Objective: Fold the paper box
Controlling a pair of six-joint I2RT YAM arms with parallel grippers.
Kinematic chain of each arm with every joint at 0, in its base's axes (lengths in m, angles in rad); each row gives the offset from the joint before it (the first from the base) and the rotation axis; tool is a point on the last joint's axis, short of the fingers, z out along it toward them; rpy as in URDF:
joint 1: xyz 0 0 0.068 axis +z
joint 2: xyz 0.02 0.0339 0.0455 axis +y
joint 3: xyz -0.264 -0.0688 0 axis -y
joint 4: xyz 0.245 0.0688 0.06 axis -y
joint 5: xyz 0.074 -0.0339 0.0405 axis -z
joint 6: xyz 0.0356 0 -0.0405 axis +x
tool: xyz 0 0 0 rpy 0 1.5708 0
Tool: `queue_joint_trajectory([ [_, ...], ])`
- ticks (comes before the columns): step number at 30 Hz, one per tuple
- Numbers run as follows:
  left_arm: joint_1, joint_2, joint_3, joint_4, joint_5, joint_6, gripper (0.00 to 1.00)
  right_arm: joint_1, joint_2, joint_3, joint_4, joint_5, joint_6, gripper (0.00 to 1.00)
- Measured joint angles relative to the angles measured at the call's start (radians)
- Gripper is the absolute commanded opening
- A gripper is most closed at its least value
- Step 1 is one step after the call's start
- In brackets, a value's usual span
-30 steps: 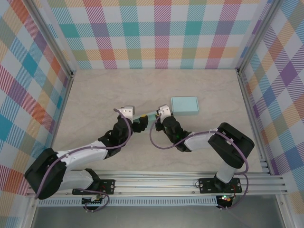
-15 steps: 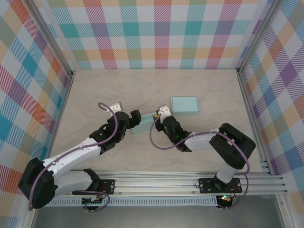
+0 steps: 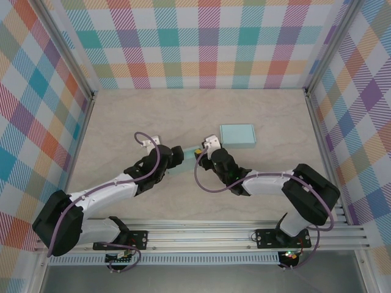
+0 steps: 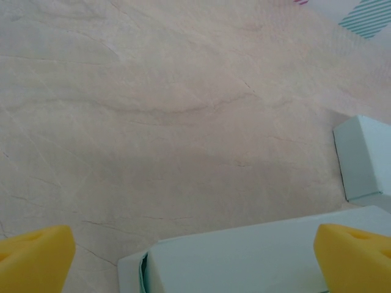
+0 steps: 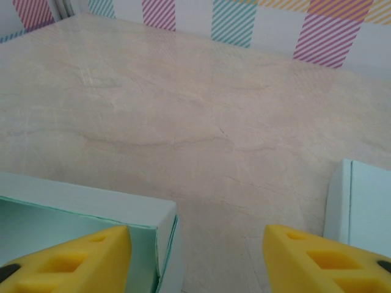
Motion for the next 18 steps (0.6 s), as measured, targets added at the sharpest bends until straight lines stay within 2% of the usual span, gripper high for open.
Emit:
queue_joint_trajectory([
  [5, 0.000, 0.000, -0.034, 0.049, 0.002, -0.024, 0.99, 0.000, -0.075, 0.002, -0.051, -0.008, 0.008, 0.64],
  [9, 0.000, 0.000, -0.057, 0.090, 0.004, -0.043, 0.98, 0.000, -0.101, 0.056, -0.172, -0.006, 0.054, 0.69],
  [15, -0.008, 0.000, -0.085, 0.143, 0.011, -0.069, 0.90, 0.000, -0.108, 0.211, -0.380, -0.004, 0.163, 0.77],
  [18, -0.013, 0.003, -0.097, 0.166, 0.013, -0.082, 0.85, -0.003, -0.106, 0.289, -0.498, -0.017, 0.221, 0.78],
])
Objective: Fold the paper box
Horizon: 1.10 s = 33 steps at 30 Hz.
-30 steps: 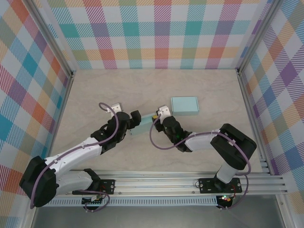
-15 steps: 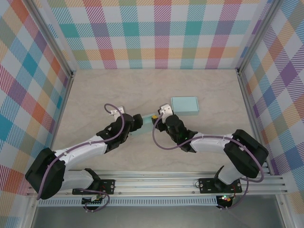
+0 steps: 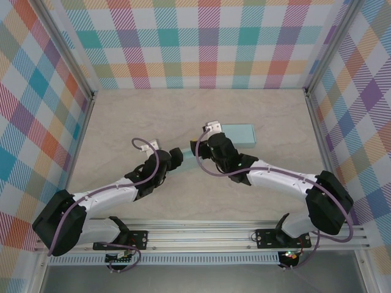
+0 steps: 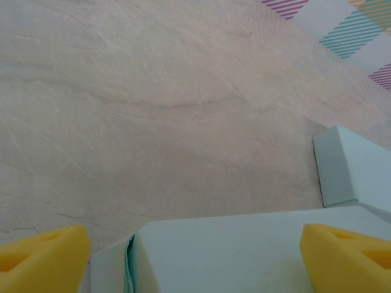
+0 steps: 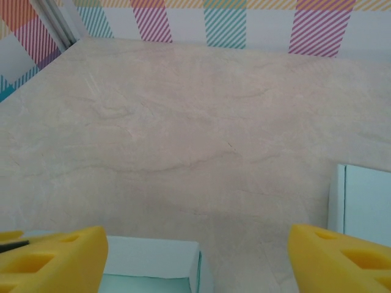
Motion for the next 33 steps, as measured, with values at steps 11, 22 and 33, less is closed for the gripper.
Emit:
queue_joint_trajectory([
  [11, -0.015, 0.009, -0.037, 0.059, -0.003, -0.033, 0.74, -0.095, 0.100, 0.153, -0.222, -0.246, 0.159, 0.77],
  [22, -0.018, 0.042, -0.072, 0.150, -0.055, -0.075, 0.53, -0.176, 0.221, 0.168, -0.252, -0.459, 0.237, 0.69],
  [33, -0.021, 0.067, -0.098, 0.217, -0.082, -0.128, 0.16, -0.195, 0.232, 0.066, -0.089, -0.554, 0.306, 0.42],
])
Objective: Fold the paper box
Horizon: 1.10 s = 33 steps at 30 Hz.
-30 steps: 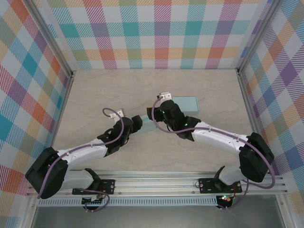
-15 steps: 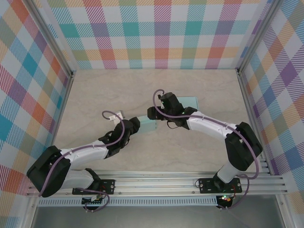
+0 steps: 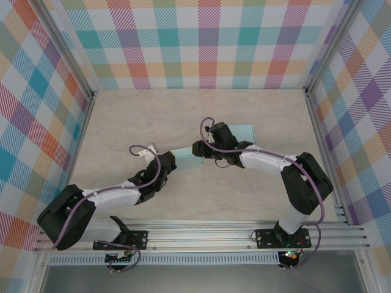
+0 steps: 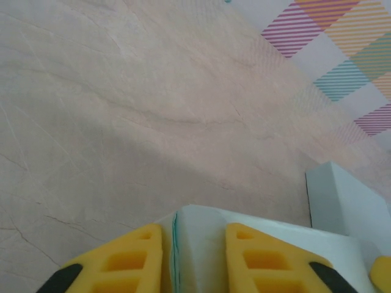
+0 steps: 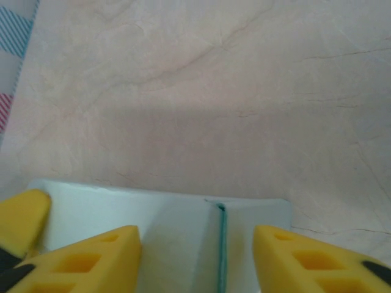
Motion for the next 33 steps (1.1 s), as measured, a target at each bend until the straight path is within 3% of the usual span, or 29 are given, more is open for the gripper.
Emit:
queue_joint_trajectory([
  [6, 0.000, 0.001, -0.019, 0.025, -0.003, -0.023, 0.11, -0.023, -0.013, -0.081, 0.143, -0.034, 0.039, 0.25],
  [9, 0.000, 0.004, -0.019, 0.028, -0.006, -0.023, 0.11, -0.032, -0.012, -0.110, 0.201, -0.051, 0.059, 0.25],
  [12, -0.004, 0.010, -0.018, 0.032, -0.013, -0.026, 0.10, -0.034, -0.006, -0.124, 0.239, -0.065, 0.076, 0.49],
  [16, -0.005, 0.014, -0.017, 0.036, -0.021, -0.025, 0.08, -0.042, 0.000, -0.125, 0.231, -0.066, 0.079, 0.60],
  [19, -0.005, 0.015, -0.015, 0.035, -0.022, -0.025, 0.08, -0.048, 0.000, -0.118, 0.203, -0.067, 0.067, 0.80],
  [22, -0.005, 0.022, -0.009, 0.032, -0.023, -0.025, 0.08, -0.052, 0.001, -0.082, 0.132, -0.084, 0.035, 0.93],
  [25, -0.005, 0.029, -0.002, 0.031, -0.023, -0.025, 0.08, -0.052, 0.006, -0.030, 0.095, -0.102, 0.009, 1.00],
  [33, -0.005, 0.035, 0.003, 0.030, -0.028, -0.026, 0.08, -0.052, 0.081, 0.095, 0.023, -0.160, -0.056, 1.00],
])
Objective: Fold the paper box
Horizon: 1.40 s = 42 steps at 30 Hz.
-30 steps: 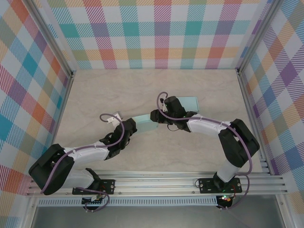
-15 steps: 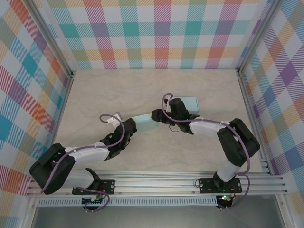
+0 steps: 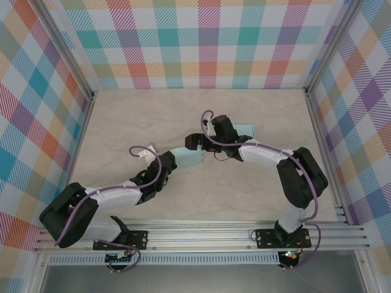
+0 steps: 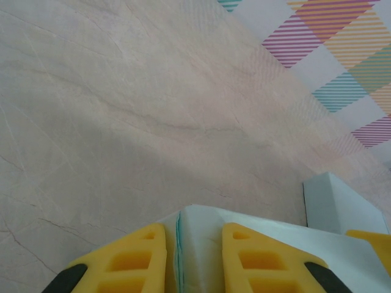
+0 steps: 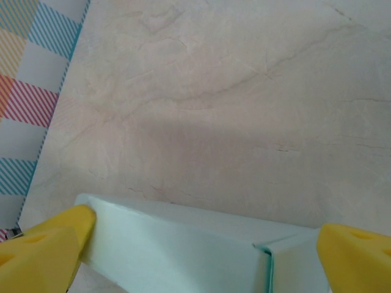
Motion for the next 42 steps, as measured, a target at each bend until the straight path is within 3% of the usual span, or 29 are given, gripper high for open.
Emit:
queue_joint_trajectory([
  [5, 0.000, 0.001, 0.006, -0.010, -0.001, 0.000, 0.08, 0.000, 0.056, 0.005, -0.050, -0.013, -0.023, 0.95],
  [12, 0.000, 0.000, 0.006, -0.014, -0.005, -0.003, 0.07, -0.035, 0.054, -0.018, 0.014, -0.072, 0.002, 0.58],
  [23, -0.001, -0.005, 0.012, -0.032, -0.006, -0.011, 0.06, -0.155, 0.094, -0.153, 0.347, -0.367, 0.162, 0.44],
  [33, -0.001, -0.018, 0.012, -0.037, -0.009, -0.015, 0.06, -0.174, 0.143, -0.183, 0.496, -0.445, 0.219, 0.35],
  [42, -0.001, -0.035, 0.011, -0.060, -0.010, -0.019, 0.00, -0.191, 0.200, -0.238, 0.707, -0.476, 0.249, 0.20],
])
